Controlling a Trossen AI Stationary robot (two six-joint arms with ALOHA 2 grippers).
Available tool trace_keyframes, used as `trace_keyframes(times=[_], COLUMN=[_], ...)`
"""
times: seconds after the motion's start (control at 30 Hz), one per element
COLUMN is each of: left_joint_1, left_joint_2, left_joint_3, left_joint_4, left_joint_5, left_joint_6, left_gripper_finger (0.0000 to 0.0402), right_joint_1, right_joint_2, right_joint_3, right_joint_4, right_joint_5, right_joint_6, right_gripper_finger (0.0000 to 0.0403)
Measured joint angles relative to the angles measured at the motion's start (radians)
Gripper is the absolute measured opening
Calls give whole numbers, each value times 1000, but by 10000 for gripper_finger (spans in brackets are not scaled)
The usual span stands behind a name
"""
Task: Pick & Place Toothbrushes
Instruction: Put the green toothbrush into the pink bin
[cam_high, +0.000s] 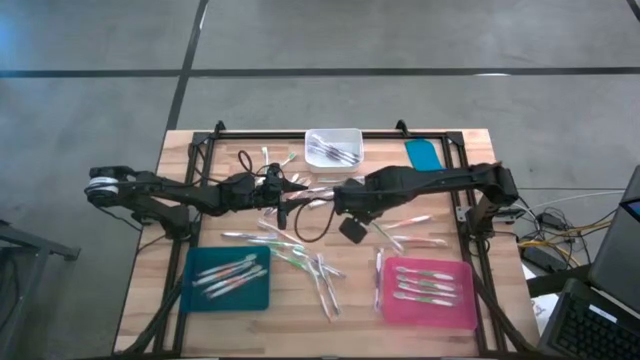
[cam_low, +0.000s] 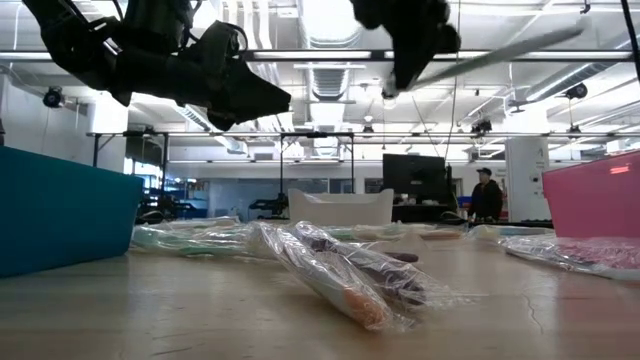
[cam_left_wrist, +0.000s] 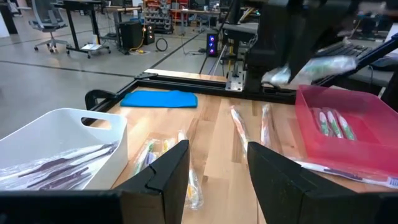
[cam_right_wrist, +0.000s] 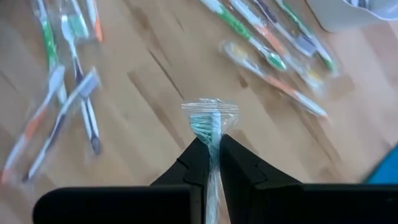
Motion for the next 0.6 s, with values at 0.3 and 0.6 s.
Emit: trace_keyframes(times=[0.3,0.6], left_joint_1=[0,0], left_joint_2=[0,0], left_joint_3=[0,0], left_joint_4=[0,1], left_joint_5=[0,0], left_joint_6=[0,0], left_gripper_finger=[167,167], right_joint_1=[82,151], right_joint_2=[0,-36], right_joint_3=[123,157], right_joint_4=[-211,-229], right_joint_5=[-2,-1], right_joint_6=[0,-25], right_gripper_finger=[22,22])
